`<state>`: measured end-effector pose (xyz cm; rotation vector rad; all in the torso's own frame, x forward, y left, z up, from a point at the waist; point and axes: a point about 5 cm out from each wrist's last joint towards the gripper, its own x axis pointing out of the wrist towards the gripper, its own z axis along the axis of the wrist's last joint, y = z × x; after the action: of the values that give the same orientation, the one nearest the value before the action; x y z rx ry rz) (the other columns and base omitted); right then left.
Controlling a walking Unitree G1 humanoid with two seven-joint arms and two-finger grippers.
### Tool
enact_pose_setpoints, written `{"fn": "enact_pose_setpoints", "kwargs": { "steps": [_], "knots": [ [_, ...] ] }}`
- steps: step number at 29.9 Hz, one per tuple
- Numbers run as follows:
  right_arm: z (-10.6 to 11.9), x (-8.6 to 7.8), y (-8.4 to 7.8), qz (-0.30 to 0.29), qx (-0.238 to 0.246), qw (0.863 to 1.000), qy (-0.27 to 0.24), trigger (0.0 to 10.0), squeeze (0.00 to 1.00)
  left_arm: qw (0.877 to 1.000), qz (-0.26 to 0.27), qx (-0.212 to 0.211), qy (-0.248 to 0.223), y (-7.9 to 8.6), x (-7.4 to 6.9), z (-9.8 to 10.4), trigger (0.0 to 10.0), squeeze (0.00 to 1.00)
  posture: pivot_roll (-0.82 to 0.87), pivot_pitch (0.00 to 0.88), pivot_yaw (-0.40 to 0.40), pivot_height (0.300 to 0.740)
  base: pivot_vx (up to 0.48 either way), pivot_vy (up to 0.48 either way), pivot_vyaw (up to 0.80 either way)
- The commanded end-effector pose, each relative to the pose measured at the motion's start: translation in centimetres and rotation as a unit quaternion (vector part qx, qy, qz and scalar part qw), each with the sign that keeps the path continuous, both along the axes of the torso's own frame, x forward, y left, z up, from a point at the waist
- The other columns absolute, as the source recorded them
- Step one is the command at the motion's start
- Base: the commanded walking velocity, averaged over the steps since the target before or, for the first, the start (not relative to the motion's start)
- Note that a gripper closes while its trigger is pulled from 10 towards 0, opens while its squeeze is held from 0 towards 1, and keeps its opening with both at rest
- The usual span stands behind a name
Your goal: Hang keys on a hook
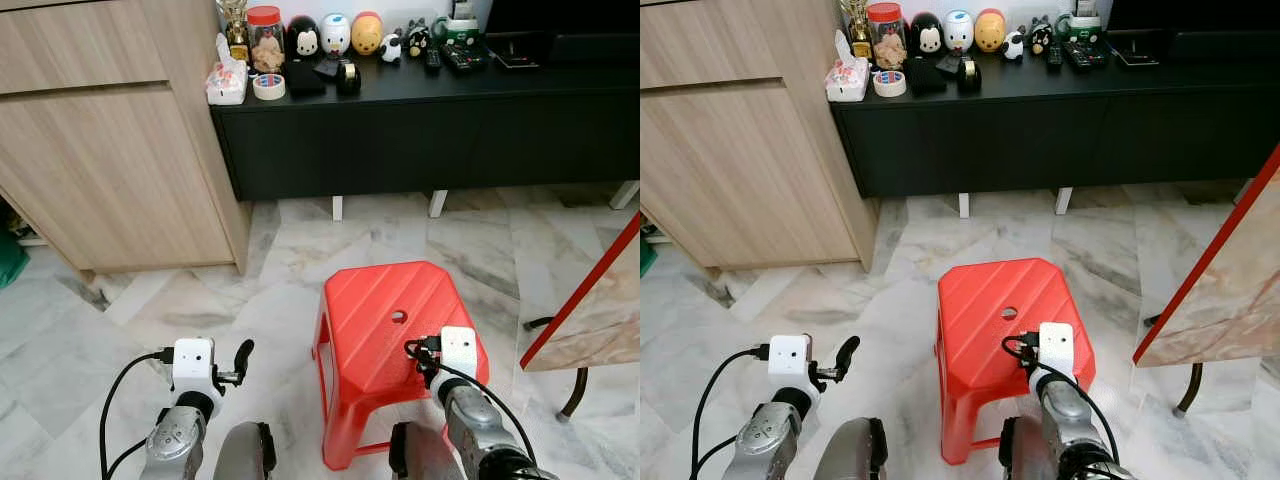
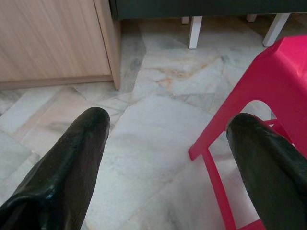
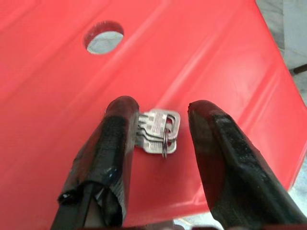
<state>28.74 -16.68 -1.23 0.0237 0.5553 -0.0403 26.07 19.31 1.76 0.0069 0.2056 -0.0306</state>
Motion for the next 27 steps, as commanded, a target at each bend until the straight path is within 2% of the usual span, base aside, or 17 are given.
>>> {"fn": "enact_pose_setpoints", "kwargs": {
  "steps": [1, 2, 5, 6, 26, 27],
  "knots": [
    [-0.34, -0.25, 0.1, 0.001, 0.001, 1.0, 0.014, 10.0, 0.0, 1.0, -0.001, 0.009, 0.013, 0.3, -0.17, -0.37, 10.0, 0.0, 0.08, 0.083, 0.019, 0.597, 0.0, 0.0, 0.0],
    [-0.37, -0.26, 0.12, 0.001, 0.001, 1.0, 0.016, 8.2, 0.0, 1.0, -0.001, 0.009, 0.013, 0.29, -0.18, -0.37, 10.0, 0.0, 0.08, 0.085, 0.02, 0.597, 0.0, 0.0, 0.0],
    [-0.43, -0.31, 0.18, 0.001, 0.0, 1.0, 0.019, 8.8, 0.0, 1.0, -0.001, 0.009, 0.013, 0.29, -0.19, -0.36, 10.0, 0.0, 0.08, 0.085, 0.02, 0.597, 0.0, 0.0, 0.0],
    [-0.45, -0.32, 0.2, 0.002, 0.001, 1.0, 0.02, 10.0, 0.0, 1.0, -0.001, 0.009, 0.013, 0.29, -0.19, -0.36, 10.0, 0.0, 0.08, 0.085, 0.02, 0.597, 0.0, 0.0, 0.0],
    [-0.9, -0.72, 0.27, 0.006, -0.001, 0.999, 0.038, 10.0, 0.0, 1.0, -0.001, 0.009, 0.014, 0.31, -0.21, -0.39, 10.0, 0.0, 0.08, 0.087, 0.019, 0.597, 0.0, 0.0, 0.0],
    [-0.92, -0.73, 0.29, 0.007, -0.002, 0.999, 0.039, 9.5, 0.0, 1.0, -0.001, 0.009, 0.014, 0.32, -0.2, -0.39, 10.0, 0.0, 0.08, 0.087, 0.019, 0.597, 0.0, 0.0, 0.0]
  ]
}}
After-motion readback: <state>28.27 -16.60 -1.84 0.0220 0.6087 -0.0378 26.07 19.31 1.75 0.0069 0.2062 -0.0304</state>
